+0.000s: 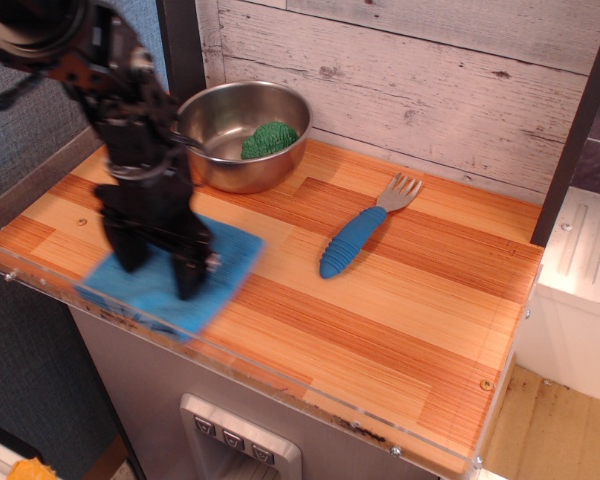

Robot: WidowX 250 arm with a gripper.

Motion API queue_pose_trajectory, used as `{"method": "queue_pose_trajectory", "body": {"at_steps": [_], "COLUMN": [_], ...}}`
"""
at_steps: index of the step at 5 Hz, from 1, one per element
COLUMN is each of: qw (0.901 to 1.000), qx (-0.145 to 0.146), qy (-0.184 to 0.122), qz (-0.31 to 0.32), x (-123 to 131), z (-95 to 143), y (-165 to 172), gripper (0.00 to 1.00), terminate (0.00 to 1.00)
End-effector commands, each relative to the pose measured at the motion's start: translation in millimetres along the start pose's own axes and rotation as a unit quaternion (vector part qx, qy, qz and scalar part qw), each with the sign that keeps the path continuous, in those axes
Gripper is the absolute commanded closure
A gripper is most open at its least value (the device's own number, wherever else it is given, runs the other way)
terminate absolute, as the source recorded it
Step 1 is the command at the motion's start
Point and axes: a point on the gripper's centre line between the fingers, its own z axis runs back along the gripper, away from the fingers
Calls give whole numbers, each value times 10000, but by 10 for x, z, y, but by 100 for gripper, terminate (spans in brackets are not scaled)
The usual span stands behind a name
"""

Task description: Move the blue color cloth to the right edge of the table.

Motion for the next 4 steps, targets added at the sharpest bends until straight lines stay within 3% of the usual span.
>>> {"method": "queue_pose_trajectory", "body": {"at_steps": [1,4], "qw": [9990,9960], "qx": [-280,-206], "qy": [-319,-269], "qz": [-137,-824], "x": [188,398], "z": [175,248], "y": [-531,-1686], "gripper": [0,0], "terminate": [0,0]}}
